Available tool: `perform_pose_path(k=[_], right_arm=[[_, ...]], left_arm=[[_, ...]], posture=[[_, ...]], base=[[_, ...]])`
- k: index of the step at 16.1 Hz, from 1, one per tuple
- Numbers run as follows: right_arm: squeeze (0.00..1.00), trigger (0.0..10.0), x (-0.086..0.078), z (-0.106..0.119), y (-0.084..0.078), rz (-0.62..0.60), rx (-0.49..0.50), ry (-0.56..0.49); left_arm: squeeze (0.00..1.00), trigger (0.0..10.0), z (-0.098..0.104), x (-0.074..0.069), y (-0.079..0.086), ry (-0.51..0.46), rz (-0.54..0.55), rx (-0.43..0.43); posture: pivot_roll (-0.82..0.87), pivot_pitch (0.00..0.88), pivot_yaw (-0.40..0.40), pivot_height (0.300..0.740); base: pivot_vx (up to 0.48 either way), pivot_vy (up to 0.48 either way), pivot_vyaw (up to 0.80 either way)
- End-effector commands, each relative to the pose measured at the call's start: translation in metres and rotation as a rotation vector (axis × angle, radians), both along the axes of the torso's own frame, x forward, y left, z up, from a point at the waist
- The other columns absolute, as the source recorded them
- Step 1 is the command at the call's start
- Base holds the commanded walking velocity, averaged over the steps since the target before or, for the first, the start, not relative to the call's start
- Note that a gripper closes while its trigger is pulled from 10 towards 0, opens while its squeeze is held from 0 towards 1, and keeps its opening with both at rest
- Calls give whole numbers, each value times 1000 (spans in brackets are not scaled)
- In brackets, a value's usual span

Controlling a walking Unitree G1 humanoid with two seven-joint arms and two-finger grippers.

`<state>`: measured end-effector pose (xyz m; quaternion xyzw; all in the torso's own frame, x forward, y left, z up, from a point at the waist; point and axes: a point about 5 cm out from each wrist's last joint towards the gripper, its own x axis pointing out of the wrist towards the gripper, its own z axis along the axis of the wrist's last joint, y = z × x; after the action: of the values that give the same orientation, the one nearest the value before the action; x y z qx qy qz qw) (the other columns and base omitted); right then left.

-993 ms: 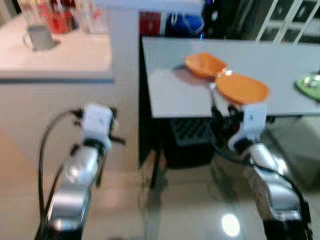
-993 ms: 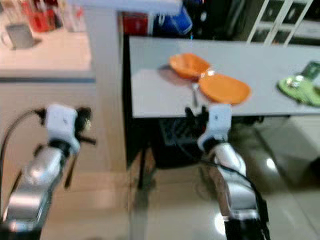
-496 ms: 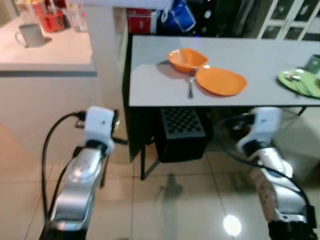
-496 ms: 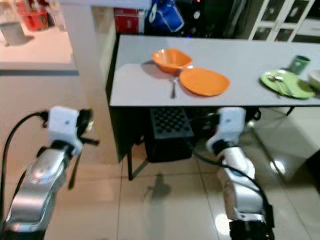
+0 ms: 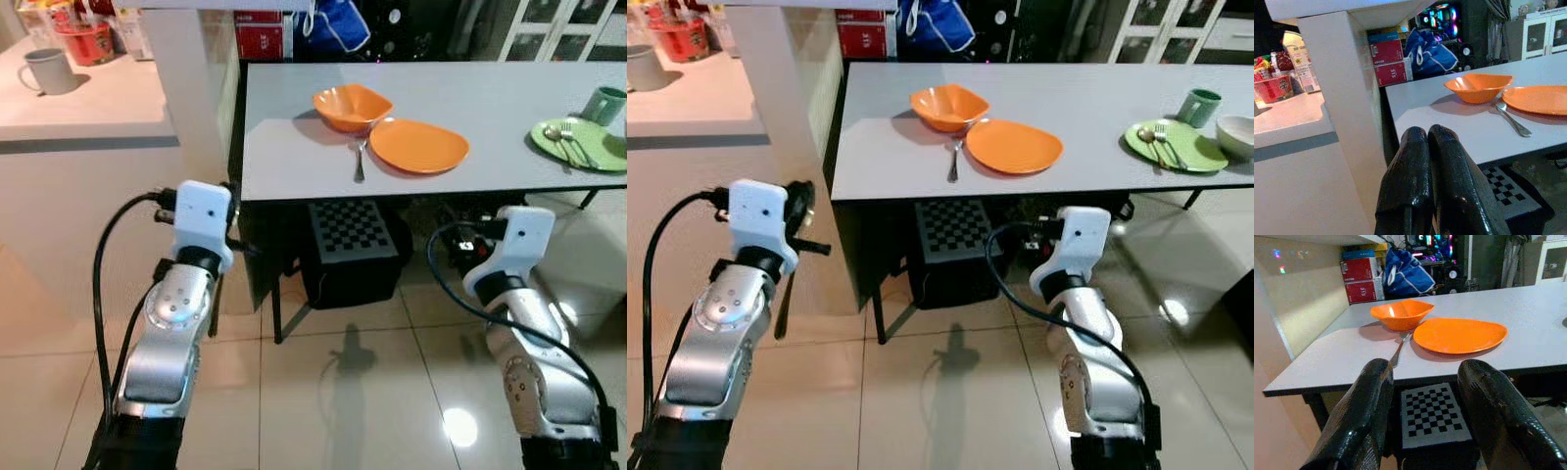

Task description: Setting the table

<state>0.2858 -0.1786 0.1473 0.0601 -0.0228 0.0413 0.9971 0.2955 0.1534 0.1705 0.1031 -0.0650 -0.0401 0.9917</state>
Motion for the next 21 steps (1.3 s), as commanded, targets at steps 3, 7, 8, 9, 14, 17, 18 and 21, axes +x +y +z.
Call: perform_pose_path(k=[3,7,8,9,14,17,18,21], right_arm=[[0,10000,6,3,0,-1,-2,12],[0,10000,8,5,-3,-2,3,19],[0,10000,8,5,-2,-2,3,21],[0,10000,7,4,-1,-1,4,22],[0,10000,7,6,-4,-13,7,19],[0,10000,7,7,-3,-2,-2,10],[0,10000,6,8,-3,-1,-4,9],[0,10000,5,5,-2,14,-5,17]], left_arm=[[0,10000,6,4,1,-23,10,-15],[0,10000,5,6,1,-19,0,-13],[0,10000,4,6,1,-17,-1,-14],[0,10000,3,7,1,-9,-2,-14],[0,10000,4,13,-6,-13,-33,-18],[0,10000,4,16,-4,-6,-22,-37],[0,10000,3,16,-4,-4,-24,-36],[0,10000,-1,14,-5,8,-35,-26]], posture=[[36,0,-27,740],[46,0,-33,740],[40,0,-29,740],[36,0,-27,740],[31,0,-19,740],[26,0,-21,740],[25,0,-19,740],[36,0,-21,740]], base=[[309,0,0],[317,0,-100],[319,0,-456],[315,0,-613],[318,0,-615],[319,0,-206],[319,0,0],[317,0,0]])
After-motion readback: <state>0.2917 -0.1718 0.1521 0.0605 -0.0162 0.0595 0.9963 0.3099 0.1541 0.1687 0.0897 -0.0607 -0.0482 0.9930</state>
